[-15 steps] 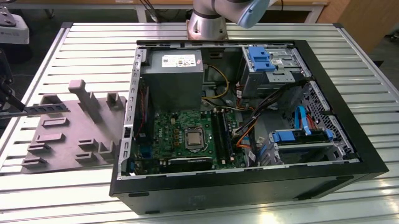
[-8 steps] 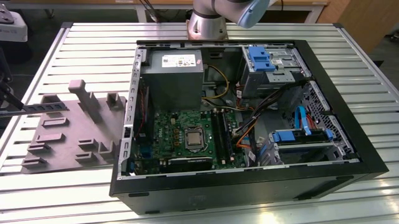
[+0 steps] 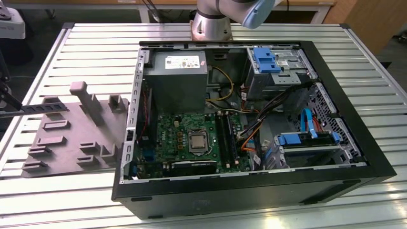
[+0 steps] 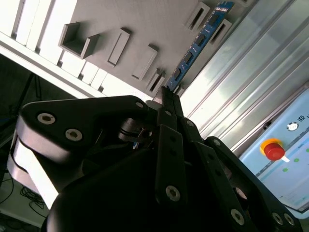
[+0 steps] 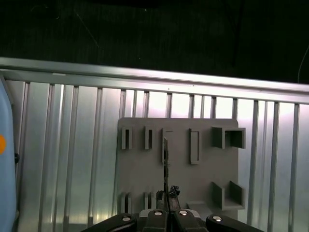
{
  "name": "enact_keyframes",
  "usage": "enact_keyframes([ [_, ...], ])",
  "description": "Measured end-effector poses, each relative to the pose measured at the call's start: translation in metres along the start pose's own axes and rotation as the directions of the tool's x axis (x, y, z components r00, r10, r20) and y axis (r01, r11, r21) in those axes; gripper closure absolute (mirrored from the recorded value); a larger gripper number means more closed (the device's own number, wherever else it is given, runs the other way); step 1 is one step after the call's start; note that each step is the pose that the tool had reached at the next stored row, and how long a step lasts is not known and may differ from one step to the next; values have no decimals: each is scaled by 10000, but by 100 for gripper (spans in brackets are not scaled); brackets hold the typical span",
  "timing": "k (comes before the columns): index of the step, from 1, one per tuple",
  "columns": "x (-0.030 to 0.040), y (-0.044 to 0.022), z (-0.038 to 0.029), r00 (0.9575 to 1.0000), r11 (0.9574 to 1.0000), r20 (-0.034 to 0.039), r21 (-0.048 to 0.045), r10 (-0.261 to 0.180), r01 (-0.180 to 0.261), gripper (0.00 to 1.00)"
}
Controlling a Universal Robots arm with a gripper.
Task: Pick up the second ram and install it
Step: 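Pick up the second ram and move it above second insertion slot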
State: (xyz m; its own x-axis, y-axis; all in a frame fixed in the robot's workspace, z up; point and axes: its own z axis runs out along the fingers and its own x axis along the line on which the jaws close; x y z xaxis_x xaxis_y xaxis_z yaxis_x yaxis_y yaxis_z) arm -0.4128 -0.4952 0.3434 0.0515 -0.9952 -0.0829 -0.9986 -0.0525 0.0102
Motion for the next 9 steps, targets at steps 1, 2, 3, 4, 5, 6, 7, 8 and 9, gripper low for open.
enact_keyframes([
  [1,0,0,-6,10000,10000,0,-1,0,0,89],
  [2,-1,0,-12,10000,10000,1,0,0,0,89],
  [3,-2,0,-18,10000,10000,0,0,0,0,89],
  [4,-2,0,-25,10000,10000,1,0,-1,1,89],
  [5,-3,0,-31,10000,10000,1,0,0,0,89],
  [6,-3,0,-38,10000,10000,2,0,0,0,89],
  [7,-4,1,-43,10000,10000,2,1,0,0,89],
  [8,-4,1,-50,10000,10000,2,1,0,0,89],
  [9,-5,1,-57,10000,10000,3,1,0,0,89],
])
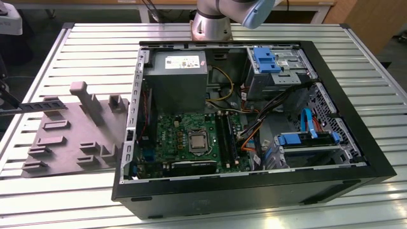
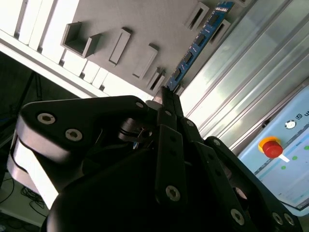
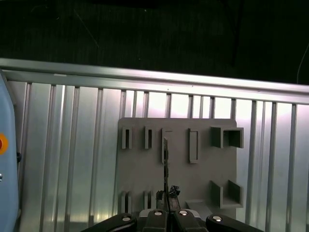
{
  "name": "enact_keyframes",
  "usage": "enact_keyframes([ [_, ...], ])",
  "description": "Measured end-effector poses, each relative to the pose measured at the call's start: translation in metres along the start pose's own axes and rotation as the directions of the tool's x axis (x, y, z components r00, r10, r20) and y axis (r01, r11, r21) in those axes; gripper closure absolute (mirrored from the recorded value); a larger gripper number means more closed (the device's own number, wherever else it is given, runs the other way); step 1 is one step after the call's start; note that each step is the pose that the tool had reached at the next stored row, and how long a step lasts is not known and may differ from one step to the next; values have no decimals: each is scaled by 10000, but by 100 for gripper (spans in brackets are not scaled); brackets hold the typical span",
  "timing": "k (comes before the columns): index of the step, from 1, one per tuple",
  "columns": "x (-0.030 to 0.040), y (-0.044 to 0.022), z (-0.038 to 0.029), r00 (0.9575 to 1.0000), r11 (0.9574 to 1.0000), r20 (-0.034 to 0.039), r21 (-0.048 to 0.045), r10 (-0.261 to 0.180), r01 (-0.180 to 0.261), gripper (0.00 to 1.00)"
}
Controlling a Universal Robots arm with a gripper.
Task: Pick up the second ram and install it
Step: 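Pick up the second ram and move it above second insertion slot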
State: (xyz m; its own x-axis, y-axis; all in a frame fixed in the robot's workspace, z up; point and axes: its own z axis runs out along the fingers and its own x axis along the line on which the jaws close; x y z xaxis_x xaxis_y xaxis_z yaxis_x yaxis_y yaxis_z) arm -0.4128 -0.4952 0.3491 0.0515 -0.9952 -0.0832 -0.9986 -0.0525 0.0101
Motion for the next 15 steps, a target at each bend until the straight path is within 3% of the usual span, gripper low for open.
enact_keyframes([
  [15,-8,1,-97,10000,10000,5,10,-1,1,89],
])
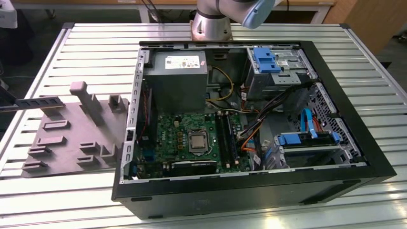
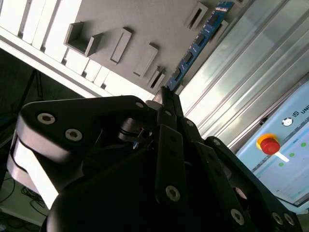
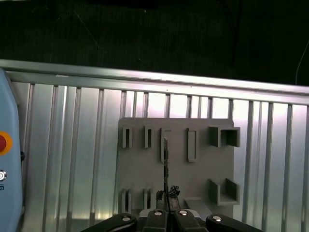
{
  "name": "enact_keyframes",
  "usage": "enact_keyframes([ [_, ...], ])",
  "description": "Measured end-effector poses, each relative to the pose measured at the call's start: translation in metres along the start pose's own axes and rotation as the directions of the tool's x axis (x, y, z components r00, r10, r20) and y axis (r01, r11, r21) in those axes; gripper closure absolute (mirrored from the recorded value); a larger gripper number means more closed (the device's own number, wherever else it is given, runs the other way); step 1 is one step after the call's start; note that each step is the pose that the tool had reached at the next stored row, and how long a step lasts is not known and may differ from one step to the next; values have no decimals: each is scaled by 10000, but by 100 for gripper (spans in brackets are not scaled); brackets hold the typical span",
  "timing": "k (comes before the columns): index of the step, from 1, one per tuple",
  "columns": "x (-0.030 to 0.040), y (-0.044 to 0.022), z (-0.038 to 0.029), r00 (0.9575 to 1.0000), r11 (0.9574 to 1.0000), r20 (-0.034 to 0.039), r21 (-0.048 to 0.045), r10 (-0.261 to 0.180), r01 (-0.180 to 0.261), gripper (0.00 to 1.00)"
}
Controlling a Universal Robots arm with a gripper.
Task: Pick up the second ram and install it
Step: 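Pick up the second ram and move it above second insertion slot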
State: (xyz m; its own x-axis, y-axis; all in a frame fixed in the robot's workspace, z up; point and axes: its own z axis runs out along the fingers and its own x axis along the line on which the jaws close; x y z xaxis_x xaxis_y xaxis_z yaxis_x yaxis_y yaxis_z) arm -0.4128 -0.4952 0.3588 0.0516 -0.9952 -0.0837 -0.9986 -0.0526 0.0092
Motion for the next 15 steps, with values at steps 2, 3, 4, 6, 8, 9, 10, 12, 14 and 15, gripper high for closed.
enact_keyframes([
  [2,-1,0,-12,10000,10000,0,1,0,0,89],
  [3,-1,0,-17,10000,10000,1,3,0,0,89],
  [4,-2,0,-22,10000,10000,1,4,0,0,89],
  [6,-3,1,-33,10000,10000,3,6,0,0,89],
  [8,-4,1,-45,10000,10000,3,7,0,0,89],
  [9,-5,1,-51,10000,10000,4,9,0,0,89],
  [10,-5,1,-57,10000,10000,4,9,0,0,89],
  [12,-6,1,-70,10000,10000,6,12,-1,1,89],
  [14,-7,1,-84,10000,10000,8,14,-1,1,89],
  [15,-8,2,-92,10000,10000,10,14,-1,1,89],
])
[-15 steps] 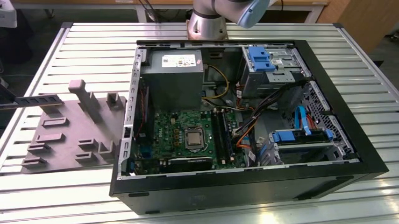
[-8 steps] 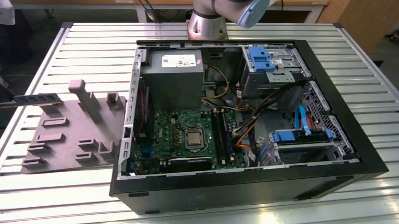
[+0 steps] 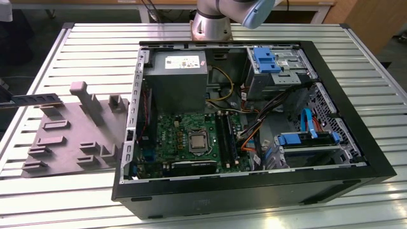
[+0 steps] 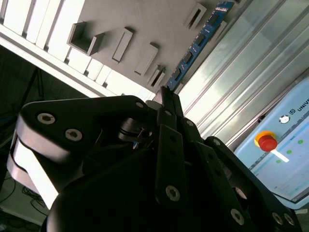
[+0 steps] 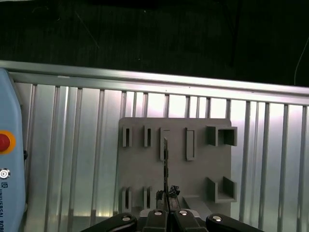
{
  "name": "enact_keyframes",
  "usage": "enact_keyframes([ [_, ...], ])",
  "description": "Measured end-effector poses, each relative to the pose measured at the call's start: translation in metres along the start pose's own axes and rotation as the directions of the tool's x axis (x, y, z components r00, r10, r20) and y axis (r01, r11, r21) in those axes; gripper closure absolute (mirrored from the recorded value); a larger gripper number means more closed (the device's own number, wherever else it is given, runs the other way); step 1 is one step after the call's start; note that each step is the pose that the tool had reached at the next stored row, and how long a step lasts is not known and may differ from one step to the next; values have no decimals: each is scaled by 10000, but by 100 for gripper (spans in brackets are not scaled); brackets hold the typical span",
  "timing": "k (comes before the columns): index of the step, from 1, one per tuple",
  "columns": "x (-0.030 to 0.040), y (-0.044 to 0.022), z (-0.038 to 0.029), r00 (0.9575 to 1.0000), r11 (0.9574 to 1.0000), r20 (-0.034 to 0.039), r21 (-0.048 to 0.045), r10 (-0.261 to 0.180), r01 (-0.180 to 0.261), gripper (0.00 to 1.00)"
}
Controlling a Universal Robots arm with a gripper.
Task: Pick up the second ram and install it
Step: 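Pick up the second ram and move it above second insertion slot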
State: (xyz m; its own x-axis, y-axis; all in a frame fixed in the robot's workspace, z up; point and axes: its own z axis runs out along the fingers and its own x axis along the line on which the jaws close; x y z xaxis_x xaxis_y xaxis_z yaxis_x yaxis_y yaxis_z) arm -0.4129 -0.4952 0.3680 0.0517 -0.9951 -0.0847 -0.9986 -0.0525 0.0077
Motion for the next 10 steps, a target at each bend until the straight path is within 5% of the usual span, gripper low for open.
enact_keyframes([
  [10,-5,0,-61,10000,10000,8,10,-1,1,89],
])
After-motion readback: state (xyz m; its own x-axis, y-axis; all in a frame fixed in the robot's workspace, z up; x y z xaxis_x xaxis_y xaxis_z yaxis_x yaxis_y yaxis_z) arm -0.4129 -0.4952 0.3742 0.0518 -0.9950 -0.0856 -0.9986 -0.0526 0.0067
